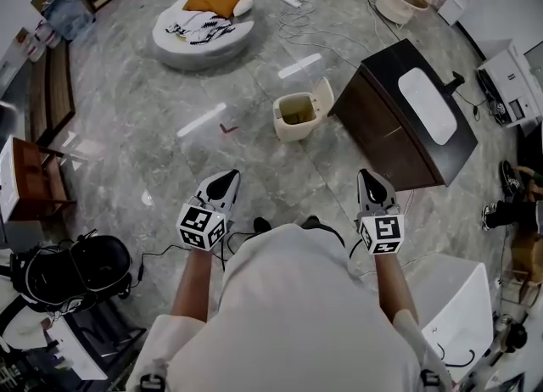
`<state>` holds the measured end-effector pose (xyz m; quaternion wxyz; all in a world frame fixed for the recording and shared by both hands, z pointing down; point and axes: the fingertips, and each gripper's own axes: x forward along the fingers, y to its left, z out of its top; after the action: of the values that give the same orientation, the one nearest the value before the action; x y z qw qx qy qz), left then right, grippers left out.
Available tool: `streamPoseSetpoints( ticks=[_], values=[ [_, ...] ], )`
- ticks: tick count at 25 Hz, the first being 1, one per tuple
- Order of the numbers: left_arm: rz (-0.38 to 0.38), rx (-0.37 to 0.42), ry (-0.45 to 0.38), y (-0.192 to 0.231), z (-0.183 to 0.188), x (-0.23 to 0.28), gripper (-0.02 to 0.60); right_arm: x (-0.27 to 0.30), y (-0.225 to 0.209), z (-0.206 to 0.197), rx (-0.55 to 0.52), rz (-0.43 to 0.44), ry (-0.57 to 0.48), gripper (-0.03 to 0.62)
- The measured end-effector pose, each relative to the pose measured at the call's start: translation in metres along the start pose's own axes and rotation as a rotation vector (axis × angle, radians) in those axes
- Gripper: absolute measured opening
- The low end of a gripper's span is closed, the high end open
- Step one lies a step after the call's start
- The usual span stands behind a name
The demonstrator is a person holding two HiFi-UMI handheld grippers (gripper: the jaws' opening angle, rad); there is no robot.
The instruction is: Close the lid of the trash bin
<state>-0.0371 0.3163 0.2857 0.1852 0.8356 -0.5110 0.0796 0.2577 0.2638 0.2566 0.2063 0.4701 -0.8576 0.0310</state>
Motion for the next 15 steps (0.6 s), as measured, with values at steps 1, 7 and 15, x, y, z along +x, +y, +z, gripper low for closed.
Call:
streamPoseSetpoints(
  ticks=[1,7,15],
  values=[
    [-0.004,0.000,0.001,0.002,-0.001,-0.001,0.017,0.000,0.003,0.000,-0.002,-0.001,0.003,0.034],
    [-0.016,0.000,0.006,0.007,-0.006,-0.007,0.017,-0.001,0.014,-0.006,0.003,-0.005,0.019,0.034],
    [-0.007,-0.013,0.013,0.008,-0.009,-0.005,0.017,0.007,0.012,-0.010,0.021,0.009,0.035,0.034]
  ],
)
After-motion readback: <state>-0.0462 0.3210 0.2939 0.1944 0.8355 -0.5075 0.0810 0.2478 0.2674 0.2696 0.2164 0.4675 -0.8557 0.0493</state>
